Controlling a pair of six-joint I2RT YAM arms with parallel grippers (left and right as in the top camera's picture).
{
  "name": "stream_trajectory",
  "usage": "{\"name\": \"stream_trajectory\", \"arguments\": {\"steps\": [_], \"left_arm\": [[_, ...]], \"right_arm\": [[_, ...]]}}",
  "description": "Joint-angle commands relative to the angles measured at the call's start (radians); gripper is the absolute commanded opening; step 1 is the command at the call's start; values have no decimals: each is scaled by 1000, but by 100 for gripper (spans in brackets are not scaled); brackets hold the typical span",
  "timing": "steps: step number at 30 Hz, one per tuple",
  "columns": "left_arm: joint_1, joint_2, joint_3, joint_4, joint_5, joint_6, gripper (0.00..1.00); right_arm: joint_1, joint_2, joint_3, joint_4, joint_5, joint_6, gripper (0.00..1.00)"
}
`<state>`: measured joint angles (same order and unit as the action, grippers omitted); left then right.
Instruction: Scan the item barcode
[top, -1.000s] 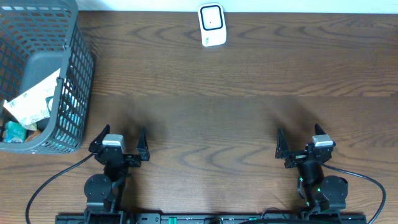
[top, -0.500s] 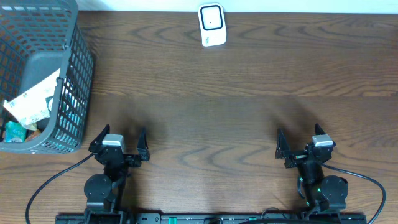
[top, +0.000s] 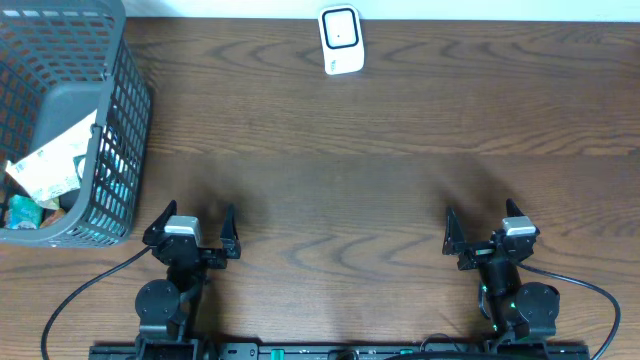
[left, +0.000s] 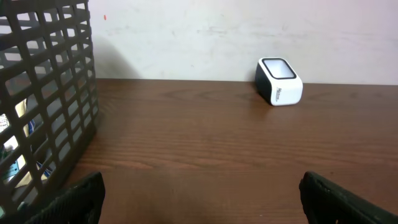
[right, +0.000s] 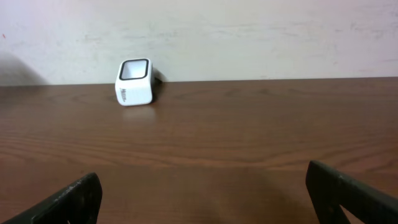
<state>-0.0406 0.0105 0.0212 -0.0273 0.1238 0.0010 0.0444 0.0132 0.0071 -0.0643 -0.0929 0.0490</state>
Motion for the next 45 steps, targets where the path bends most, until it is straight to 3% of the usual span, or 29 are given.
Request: {"name": "stream_trajectory", "arguments": {"steps": [1, 13, 15, 18, 26, 32, 37, 39, 41, 43, 44, 45], "left_arm": [[5, -6, -17, -36, -5, 14, 98], [5, -6, -17, -29, -3, 12, 98], [5, -6, -17, 149, 152, -113, 98], [5, -6, -17, 254, 227, -134, 98], [5, -6, -17, 672, 223, -134, 98], [5, 6, 59, 782, 106, -108, 98], [5, 114, 230, 735, 56, -5, 98], [5, 190, 346, 607, 15, -4, 98], [5, 317, 547, 345, 12, 0, 98], [5, 444, 724, 132, 142, 57, 98], [5, 525, 809, 45, 285, 59, 98], [5, 554, 837, 18, 342, 58, 98]], "right_arm": [[9, 3, -2, -4, 5, 13, 99], [9, 3, -2, -4, 5, 13, 99], [9, 3, -2, -4, 5, 14, 99], [9, 3, -2, -4, 5, 13, 99], [9, 3, -2, -4, 5, 13, 99], [9, 3, -2, -4, 5, 13, 99], [9, 3, -2, -4, 5, 14, 99], [9, 3, -2, -4, 5, 13, 99], [9, 3, -2, -4, 5, 13, 99], [9, 3, -2, -4, 5, 13, 99], [9, 3, -2, -4, 5, 13, 99], [9, 3, -2, -4, 5, 14, 99]]}}
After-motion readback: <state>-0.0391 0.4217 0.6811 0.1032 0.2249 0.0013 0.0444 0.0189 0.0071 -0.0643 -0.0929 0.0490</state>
